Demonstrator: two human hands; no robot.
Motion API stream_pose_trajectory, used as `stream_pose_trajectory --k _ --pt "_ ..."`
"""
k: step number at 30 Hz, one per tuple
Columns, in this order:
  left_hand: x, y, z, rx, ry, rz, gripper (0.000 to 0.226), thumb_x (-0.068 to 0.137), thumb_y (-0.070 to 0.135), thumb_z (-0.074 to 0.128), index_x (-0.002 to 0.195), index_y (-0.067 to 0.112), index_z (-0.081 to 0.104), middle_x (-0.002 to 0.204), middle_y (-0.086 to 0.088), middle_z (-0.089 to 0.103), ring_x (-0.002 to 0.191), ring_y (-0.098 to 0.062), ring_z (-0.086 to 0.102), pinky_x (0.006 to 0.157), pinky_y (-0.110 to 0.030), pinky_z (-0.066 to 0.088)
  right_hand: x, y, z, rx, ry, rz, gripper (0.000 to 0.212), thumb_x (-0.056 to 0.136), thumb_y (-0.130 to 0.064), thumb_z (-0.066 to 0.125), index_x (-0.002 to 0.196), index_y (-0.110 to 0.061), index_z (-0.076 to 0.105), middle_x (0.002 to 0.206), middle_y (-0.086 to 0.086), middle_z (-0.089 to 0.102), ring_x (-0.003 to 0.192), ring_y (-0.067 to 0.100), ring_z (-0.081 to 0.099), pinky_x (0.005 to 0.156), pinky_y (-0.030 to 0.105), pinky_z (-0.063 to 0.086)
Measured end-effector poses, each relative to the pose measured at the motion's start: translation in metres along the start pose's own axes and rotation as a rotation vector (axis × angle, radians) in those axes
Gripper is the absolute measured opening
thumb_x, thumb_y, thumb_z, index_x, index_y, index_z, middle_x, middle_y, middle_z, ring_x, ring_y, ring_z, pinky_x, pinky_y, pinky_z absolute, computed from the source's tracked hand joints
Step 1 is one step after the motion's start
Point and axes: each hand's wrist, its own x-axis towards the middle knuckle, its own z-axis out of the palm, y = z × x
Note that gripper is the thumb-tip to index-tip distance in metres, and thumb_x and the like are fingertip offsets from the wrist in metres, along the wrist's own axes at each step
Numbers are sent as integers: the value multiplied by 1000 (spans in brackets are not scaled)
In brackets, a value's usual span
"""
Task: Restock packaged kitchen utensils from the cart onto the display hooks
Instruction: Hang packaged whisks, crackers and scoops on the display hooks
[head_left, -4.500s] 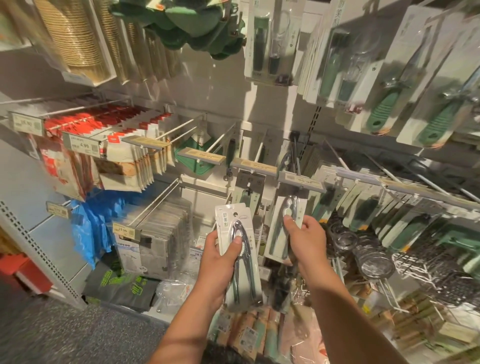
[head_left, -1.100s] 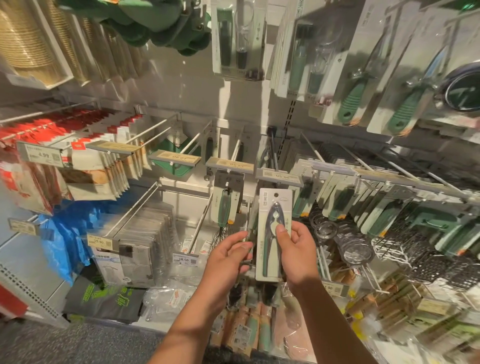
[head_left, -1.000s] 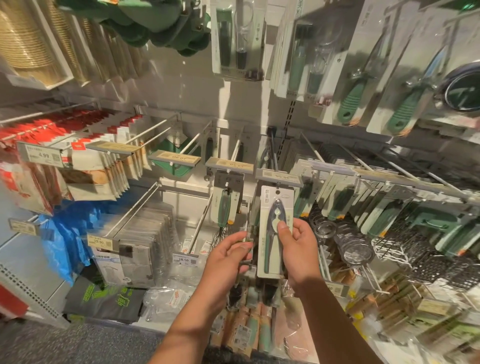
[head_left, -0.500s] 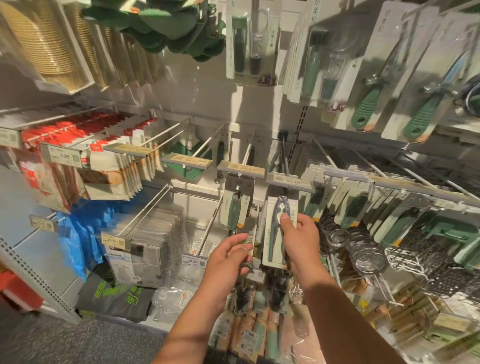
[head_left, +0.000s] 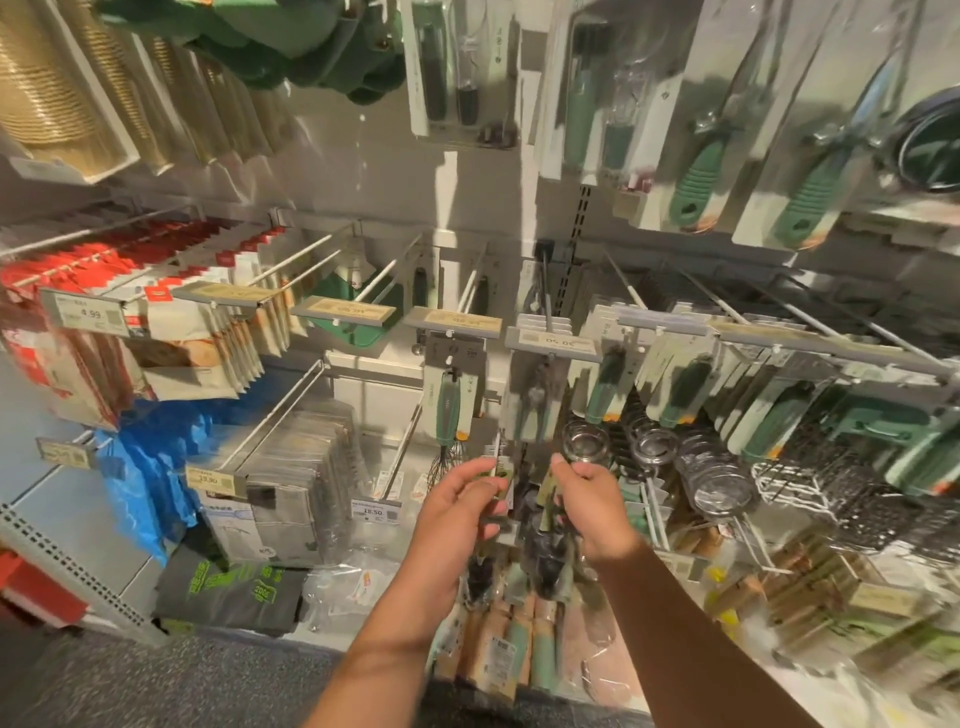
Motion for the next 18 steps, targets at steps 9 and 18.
stream_pose_trajectory --k 9,18 --pt "-13 -57 113 139 -395 -58 23 97 31 64 109 11 67 93 -2 73 79 -14 65 67 -22 50 -49 40 -123 131 125 -60 21 99 -28 66 86 -14 74 74 1 73 62 12 68 57 24 54" --pt "-52 -165 263 468 -749 -332 14 105 15 56 117 11 62 94 -5 72 73 -17 62 60 -25 45 -133 151 -259 413 687 144 17 99 -30 68 92 -15 71 81 4 68 62 14 58 59 26 44"
